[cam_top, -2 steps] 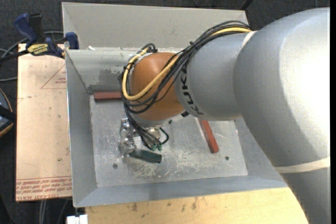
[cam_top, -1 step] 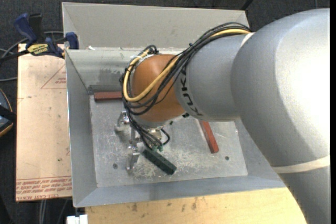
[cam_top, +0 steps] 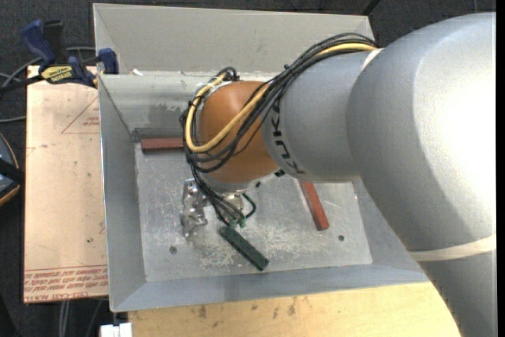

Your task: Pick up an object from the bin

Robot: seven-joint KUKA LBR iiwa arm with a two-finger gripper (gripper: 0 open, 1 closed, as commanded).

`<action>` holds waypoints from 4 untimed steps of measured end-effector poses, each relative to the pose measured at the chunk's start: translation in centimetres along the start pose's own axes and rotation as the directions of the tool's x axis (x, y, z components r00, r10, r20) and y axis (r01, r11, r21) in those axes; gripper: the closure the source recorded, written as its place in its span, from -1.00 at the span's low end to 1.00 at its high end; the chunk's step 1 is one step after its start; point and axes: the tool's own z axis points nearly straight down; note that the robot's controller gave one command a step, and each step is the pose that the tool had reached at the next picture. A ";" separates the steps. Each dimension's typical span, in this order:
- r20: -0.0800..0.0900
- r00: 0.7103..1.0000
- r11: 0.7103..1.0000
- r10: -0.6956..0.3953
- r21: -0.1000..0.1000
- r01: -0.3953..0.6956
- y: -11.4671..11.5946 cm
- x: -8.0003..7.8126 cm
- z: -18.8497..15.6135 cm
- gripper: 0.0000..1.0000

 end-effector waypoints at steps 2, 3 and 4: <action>-0.006 1.000 1.000 0.000 0.002 0.000 -0.1 0.2 0.2 -1.00; 0.001 0.996 0.996 -0.085 -0.005 0.085 -1.6 0.6 0.2 -1.00; -0.004 1.000 1.000 0.007 0.001 -0.007 -6.6 3.7 -0.2 1.00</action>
Offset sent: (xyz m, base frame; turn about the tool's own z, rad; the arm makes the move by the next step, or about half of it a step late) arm 0.0000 0.0000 0.0000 0.0000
